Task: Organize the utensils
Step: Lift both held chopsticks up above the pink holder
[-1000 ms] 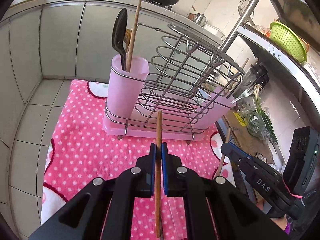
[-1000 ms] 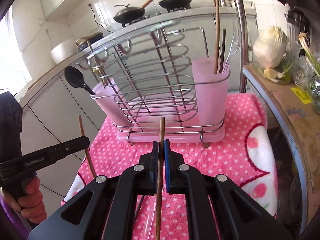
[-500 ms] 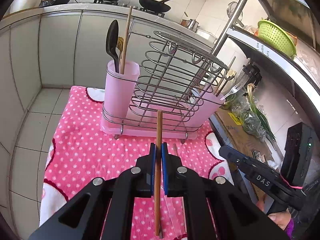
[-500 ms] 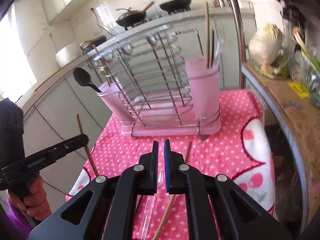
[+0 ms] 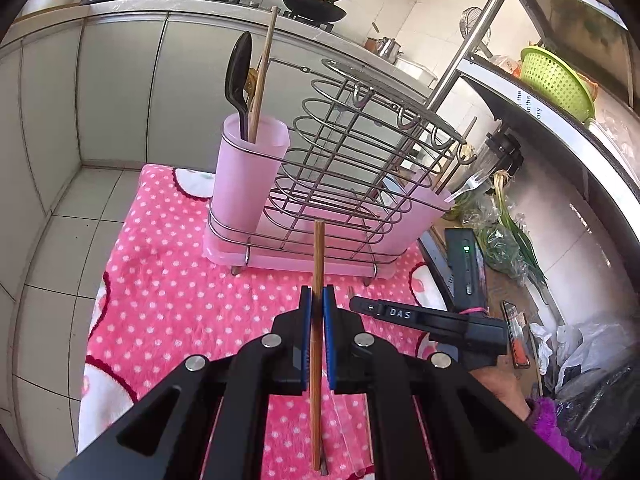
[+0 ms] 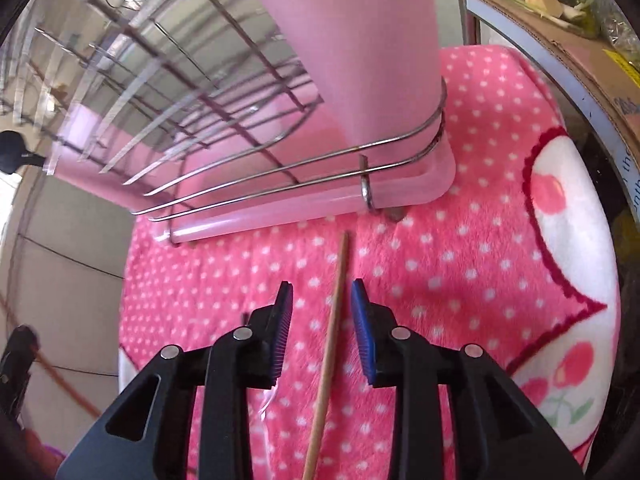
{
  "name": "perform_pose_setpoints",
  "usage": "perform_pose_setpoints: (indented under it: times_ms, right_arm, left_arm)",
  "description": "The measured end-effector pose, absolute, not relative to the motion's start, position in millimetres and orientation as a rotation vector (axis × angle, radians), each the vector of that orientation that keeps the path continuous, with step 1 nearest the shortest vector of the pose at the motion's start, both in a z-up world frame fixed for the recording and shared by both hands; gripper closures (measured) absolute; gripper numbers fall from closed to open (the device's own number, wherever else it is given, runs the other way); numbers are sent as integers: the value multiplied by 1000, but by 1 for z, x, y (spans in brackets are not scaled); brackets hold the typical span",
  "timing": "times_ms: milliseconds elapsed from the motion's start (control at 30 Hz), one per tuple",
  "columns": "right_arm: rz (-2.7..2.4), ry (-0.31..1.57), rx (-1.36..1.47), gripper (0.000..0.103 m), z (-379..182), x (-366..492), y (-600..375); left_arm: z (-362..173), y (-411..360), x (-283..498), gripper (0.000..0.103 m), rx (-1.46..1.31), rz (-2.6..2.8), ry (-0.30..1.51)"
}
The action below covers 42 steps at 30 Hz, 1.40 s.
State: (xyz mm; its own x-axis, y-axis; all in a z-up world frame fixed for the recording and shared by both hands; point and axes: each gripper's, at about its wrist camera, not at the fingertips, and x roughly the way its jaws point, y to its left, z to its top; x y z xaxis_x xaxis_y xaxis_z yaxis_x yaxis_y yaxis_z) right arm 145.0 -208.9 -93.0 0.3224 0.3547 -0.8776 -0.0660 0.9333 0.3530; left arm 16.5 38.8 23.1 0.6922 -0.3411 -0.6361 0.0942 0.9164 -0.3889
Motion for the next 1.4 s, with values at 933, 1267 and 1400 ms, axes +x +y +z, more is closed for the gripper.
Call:
perform_pose_setpoints:
  times_ms: [933,1267,1400]
  right_arm:
    - [444,741,270,97,16,44,-225]
    - [446,578,228,98,61,7,-241]
    - [445,543,222,98,73,2,-244]
  left_arm:
    - [30,40,9,98,-361,-247,755]
    - [50,38,-3,98,-342,-247,696]
    - [60,39,-7,98,-334,-237,661]
